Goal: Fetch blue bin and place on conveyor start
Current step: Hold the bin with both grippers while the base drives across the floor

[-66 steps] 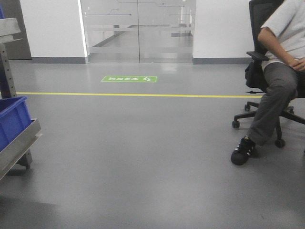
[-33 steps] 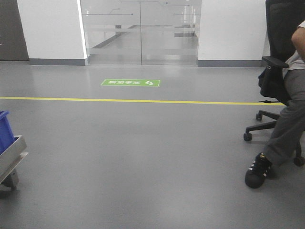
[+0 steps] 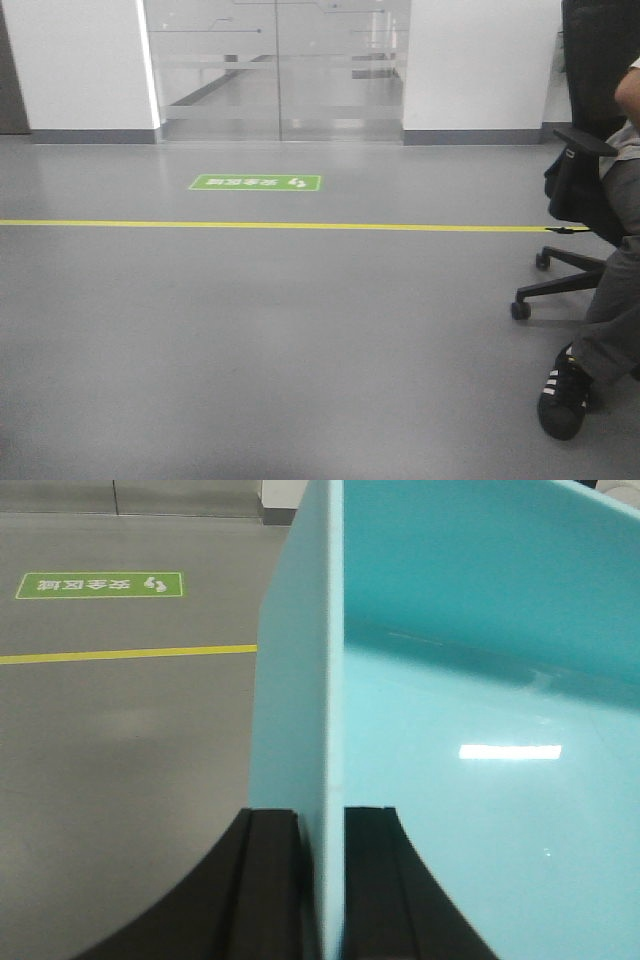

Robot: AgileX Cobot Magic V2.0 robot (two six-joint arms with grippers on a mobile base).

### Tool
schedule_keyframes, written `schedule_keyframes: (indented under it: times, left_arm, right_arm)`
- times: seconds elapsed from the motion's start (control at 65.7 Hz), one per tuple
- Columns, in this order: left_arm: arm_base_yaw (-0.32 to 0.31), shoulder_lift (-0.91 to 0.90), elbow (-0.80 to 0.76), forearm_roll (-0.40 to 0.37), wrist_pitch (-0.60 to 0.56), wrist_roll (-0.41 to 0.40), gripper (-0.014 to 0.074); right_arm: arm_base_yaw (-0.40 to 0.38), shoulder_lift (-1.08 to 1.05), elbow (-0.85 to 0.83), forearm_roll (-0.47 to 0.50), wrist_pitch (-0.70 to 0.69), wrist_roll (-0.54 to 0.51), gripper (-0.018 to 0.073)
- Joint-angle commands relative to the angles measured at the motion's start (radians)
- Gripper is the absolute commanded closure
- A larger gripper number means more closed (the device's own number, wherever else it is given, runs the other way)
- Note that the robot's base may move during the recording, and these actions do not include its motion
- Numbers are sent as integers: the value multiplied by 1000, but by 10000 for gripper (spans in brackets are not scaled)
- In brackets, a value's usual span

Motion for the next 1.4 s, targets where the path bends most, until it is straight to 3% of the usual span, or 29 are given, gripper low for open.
schedule_keyframes:
  times: [0.0, 0.853, 1.385]
  left_arm:
    - [-5, -19, -9, -46, -73, -19, 707]
    - [-5, -19, -9, -46, -71, -19, 707]
    - [-5, -19, -9, -46, -71, -19, 707]
  right_arm:
    - [1, -5, -3, -20, -30, -41, 711]
    - [1, -5, -3, -19, -410, -41, 711]
    - [1, -5, -3, -19, -476, -41, 711]
